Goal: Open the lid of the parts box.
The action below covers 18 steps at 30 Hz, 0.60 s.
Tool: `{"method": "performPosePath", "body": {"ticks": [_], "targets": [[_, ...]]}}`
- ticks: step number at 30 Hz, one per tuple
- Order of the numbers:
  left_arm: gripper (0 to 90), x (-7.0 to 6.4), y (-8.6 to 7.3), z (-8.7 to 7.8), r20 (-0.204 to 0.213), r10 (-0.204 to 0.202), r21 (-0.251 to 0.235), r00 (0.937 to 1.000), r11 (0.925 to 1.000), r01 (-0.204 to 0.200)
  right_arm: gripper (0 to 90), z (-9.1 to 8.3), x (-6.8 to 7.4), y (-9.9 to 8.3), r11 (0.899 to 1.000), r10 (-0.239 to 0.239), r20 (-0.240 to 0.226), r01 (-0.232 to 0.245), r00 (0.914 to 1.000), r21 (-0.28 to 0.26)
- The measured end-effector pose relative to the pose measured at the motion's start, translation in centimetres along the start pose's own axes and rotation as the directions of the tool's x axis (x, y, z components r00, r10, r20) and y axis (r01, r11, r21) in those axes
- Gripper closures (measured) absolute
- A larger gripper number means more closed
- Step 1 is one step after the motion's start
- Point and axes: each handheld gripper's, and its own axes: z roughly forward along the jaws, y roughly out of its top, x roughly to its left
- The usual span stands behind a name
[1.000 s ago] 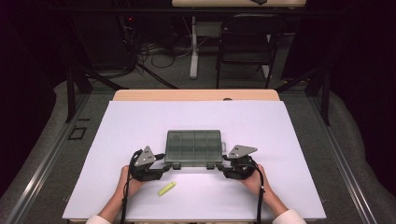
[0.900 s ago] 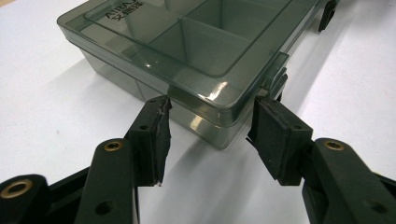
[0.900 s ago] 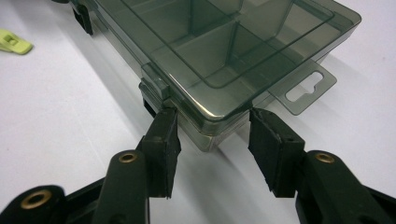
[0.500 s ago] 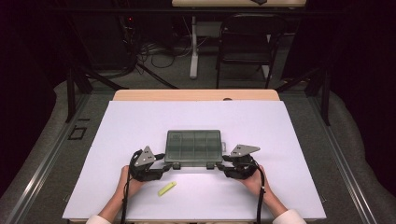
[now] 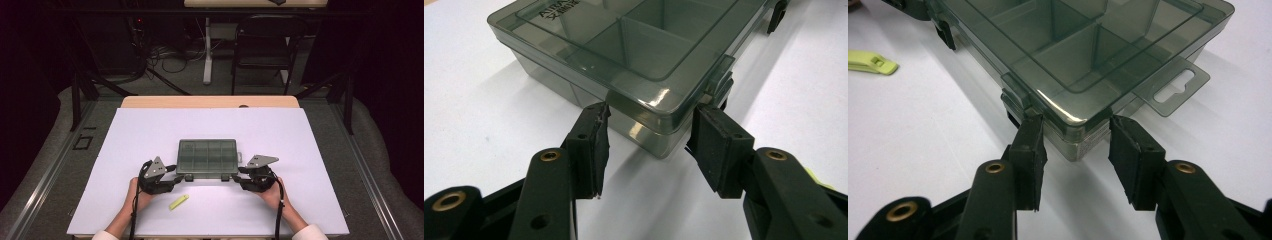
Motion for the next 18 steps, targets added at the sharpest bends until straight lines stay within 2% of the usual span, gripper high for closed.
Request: {"method": "performPosePath", "body": {"ticks": [4,6,8,18], "targets": [[50.0,0.01,0.17,-0.07,-0.004,0.008,0.010,1.0000,0.9999,-0.008,57.7,-0.06,0.39,0.16,0.998,-0.054,0.028,0.053,0.9982,0.026],[47.8,-0.02,0.24,-0.01,-0.009,0.006,0.009,0.9999,0.9999,-0.006,57.7,0.04,0.60,0.19,0.998,-0.062,0.041,0.061,0.9972,0.023],[46.7,-0.03,0.24,0.02,-0.009,0.001,0.007,1.0000,1.0000,-0.001,57.6,-0.01,0.71,0.28,0.997,-0.069,0.047,0.068,0.9965,0.042],[49.2,-0.02,0.12,0.05,-0.007,0.002,0.002,1.0000,1.0000,-0.002,56.8,0.08,0.53,0.20,0.999,-0.044,0.046,0.043,0.9980,0.023]]}}
